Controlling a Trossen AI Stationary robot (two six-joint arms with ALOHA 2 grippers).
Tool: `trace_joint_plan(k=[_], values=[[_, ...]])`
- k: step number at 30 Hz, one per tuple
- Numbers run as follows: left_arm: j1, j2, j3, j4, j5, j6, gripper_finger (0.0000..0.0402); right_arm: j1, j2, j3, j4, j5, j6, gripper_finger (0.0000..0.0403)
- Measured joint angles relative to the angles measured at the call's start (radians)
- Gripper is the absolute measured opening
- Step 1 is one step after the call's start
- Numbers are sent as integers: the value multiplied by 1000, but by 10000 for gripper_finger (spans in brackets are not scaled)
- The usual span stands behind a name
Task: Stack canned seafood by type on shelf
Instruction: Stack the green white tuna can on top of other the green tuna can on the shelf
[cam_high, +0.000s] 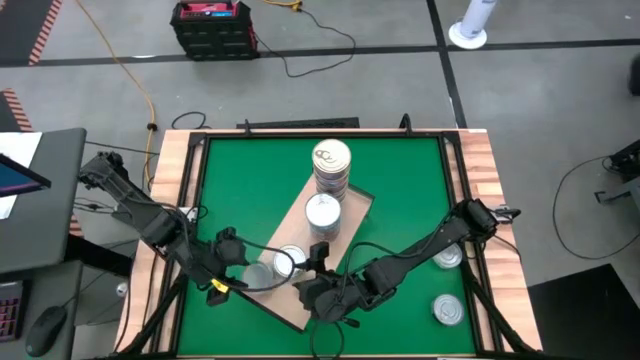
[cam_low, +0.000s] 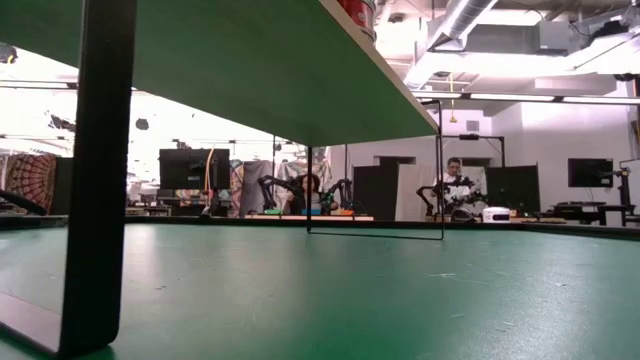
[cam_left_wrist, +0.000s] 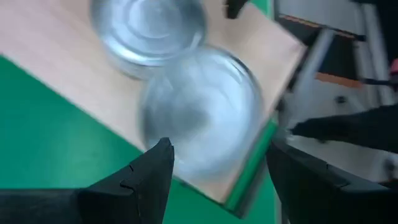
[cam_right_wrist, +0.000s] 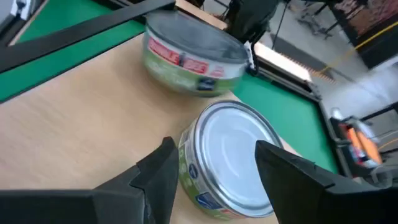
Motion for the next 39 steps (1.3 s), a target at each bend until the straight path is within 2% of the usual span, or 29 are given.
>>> trace_joint_plan(k=[3,10,18,23,26,31,39], values=[[0,1,-26,6,-43,26,244,-3,0,0,0,-18,29,243],[9,1,-49,41,-52,73,244,-1,0,6,6,-24,31,233],[9,-65,56,-5,-46,99,244,-1,0,75,10,-33,108,222],[2,-116,50,-194,-23,20,244,-21,-2,116,37,-216,269,217],[-18,-138,-7,-224,-19,18,244,-52,-2,116,73,-326,347,213],[-31,-136,-103,-216,-42,52,244,-87,10,116,58,-351,350,205],[-28,-138,-174,-68,-76,152,244,-117,8,102,59,-379,279,195]])
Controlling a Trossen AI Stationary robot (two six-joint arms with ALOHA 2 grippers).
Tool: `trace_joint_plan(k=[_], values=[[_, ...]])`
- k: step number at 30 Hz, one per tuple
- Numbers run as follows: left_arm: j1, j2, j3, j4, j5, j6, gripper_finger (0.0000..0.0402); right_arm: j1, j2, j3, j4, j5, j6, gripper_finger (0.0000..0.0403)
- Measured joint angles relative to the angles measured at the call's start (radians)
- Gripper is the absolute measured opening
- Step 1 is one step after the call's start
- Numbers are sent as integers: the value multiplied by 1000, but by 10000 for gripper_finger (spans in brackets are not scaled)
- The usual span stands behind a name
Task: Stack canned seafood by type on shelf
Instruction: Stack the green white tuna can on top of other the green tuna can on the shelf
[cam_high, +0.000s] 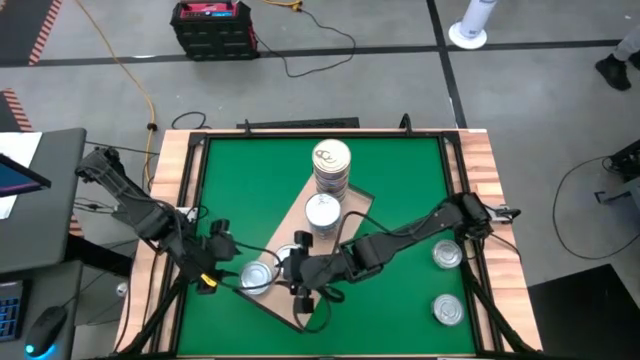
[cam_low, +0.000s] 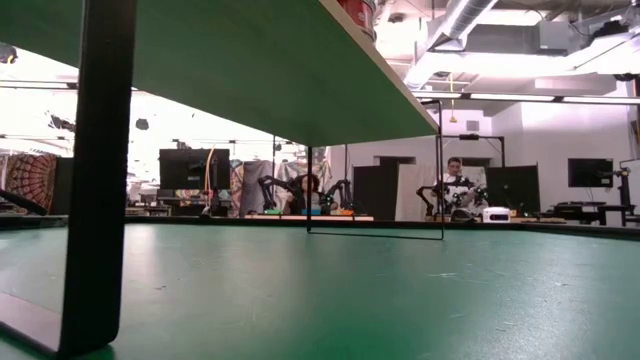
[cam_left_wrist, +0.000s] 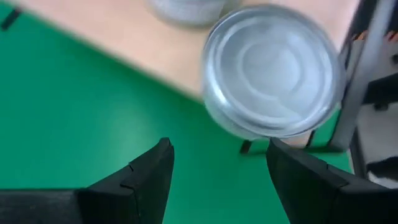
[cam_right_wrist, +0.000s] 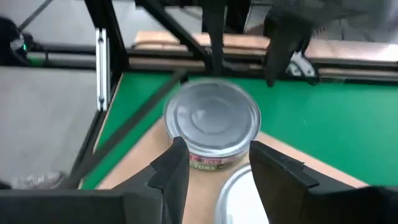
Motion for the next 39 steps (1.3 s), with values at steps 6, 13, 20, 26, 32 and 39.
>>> trace_joint_plan(k=[6,13,20,26,32,39], values=[[0,8,-27,98,-3,55,244,-12,0,-6,-58,-80,-87,193],[1,48,-30,225,-3,103,244,2,0,-6,-121,-109,-231,193],[1,57,-30,314,-2,113,244,4,0,-6,-174,-146,-231,193],[0,56,-30,324,82,130,244,14,0,-6,-229,-291,-195,193],[1,50,-5,231,64,87,244,24,0,-6,-244,-294,-35,193],[1,18,14,184,18,39,244,48,0,-6,-208,-232,91,193]])
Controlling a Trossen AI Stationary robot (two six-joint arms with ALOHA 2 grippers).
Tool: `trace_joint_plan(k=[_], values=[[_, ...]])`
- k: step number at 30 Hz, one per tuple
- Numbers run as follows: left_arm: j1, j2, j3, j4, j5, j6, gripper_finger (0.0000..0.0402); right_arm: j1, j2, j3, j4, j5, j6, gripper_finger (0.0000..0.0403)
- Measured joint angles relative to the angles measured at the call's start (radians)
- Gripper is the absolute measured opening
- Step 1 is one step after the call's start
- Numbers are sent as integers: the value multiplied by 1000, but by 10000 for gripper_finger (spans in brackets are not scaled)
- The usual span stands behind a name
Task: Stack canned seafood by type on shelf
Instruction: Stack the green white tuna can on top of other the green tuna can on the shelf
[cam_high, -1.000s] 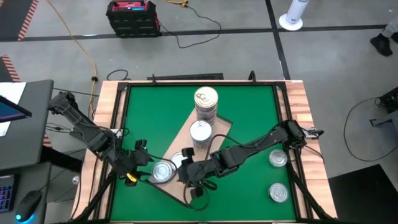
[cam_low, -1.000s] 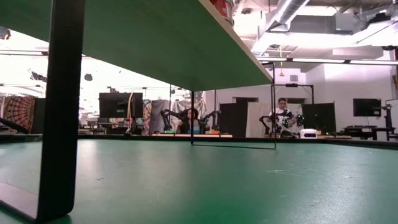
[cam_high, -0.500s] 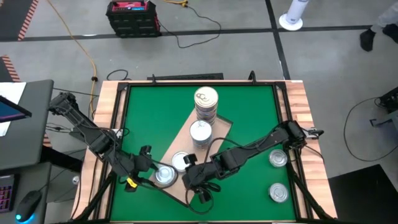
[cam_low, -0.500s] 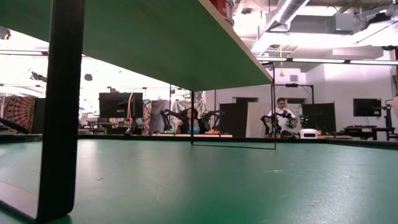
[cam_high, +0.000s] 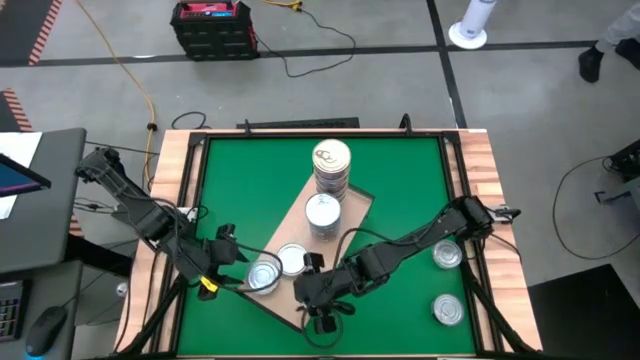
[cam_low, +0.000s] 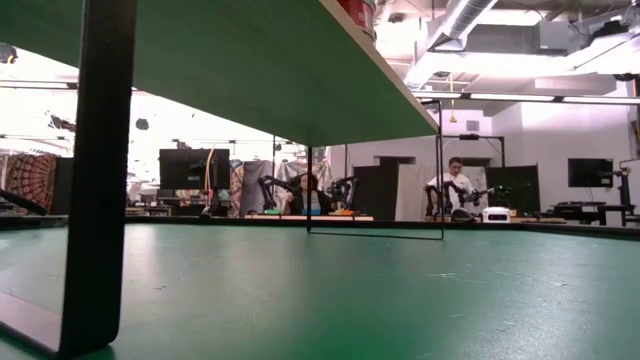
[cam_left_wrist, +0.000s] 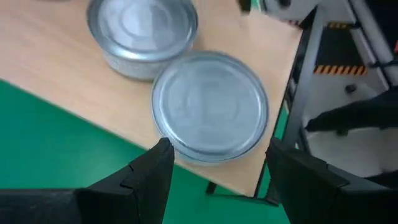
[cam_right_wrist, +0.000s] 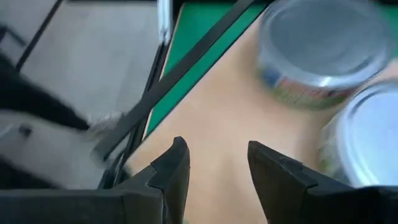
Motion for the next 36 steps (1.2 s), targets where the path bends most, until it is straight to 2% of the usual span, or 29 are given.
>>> trace_joint_plan(k=[7,11,20,26,31,33,36], values=[[0,-19,-14,-148,-77,2,244,-2,0,15,30,69,54,193],[0,-13,-66,-76,-77,68,244,-7,2,8,19,113,26,193],[1,41,-78,77,-99,190,244,-8,1,9,25,149,-249,193],[2,100,-78,185,-81,241,244,-26,1,9,24,150,-397,193],[2,123,-79,251,-20,217,244,-23,1,9,23,98,-473,193],[2,122,-79,271,6,202,244,-22,1,9,22,77,-464,193],[2,122,-79,280,14,160,244,-22,1,9,-12,74,-327,193]])
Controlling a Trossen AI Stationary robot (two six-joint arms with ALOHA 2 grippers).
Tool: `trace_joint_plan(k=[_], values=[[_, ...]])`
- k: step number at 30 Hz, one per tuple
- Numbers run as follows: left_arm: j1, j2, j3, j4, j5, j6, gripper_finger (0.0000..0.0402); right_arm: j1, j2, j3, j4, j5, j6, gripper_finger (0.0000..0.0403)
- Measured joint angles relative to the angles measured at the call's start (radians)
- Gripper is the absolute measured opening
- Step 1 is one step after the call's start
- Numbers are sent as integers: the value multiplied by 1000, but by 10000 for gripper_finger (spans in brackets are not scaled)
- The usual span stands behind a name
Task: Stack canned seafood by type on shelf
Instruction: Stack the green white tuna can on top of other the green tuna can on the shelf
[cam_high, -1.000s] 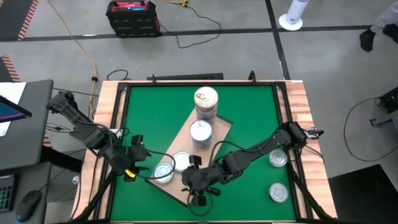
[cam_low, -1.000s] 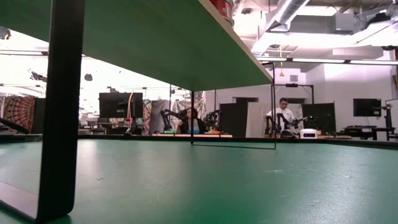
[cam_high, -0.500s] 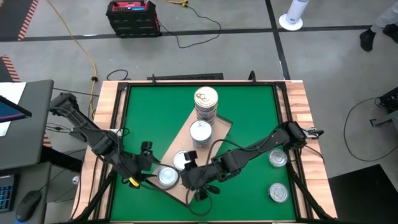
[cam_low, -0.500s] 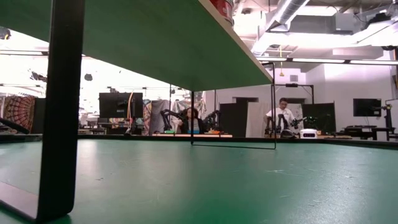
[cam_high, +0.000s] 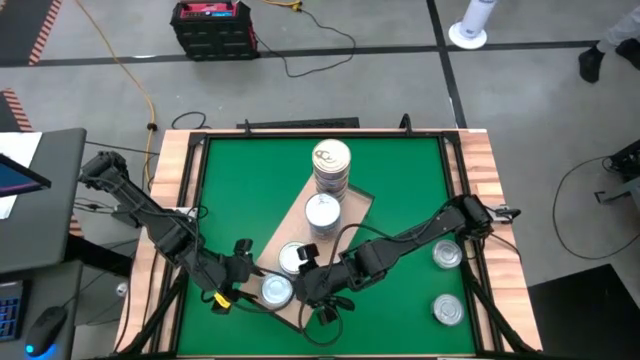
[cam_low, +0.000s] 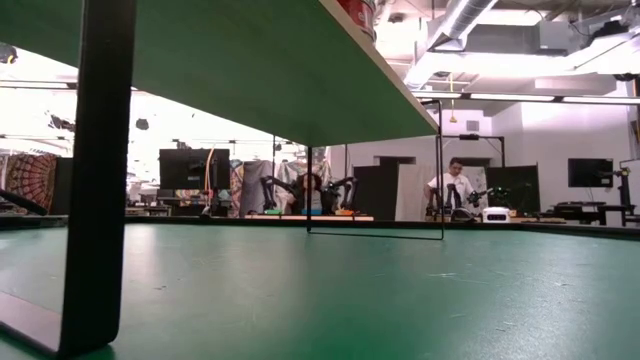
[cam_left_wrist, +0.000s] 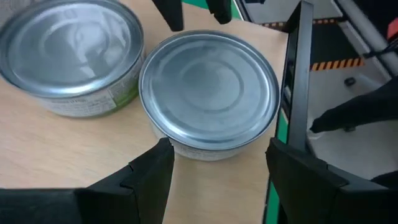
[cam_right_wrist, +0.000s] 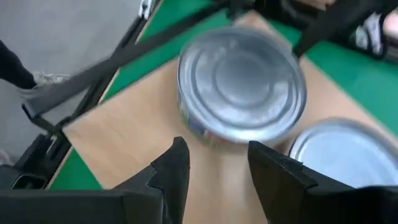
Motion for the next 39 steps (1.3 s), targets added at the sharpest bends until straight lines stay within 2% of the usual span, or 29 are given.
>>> trace_joint_plan(k=[4,8,19,26,33,39], values=[[0,0,0,-5,18,-70,244,17,0,0,-60,-3,44,193],[11,0,0,-3,18,-97,244,30,-2,-32,-50,-55,49,193],[38,0,0,-4,18,-53,244,-11,0,-78,94,-78,127,193],[59,-2,0,-16,22,-35,244,-32,0,-78,97,-79,131,193],[74,-3,0,-21,73,-6,244,-45,0,-79,154,-83,157,193],[73,-3,0,-19,52,-3,241,-43,-1,-72,162,-51,179,193]])
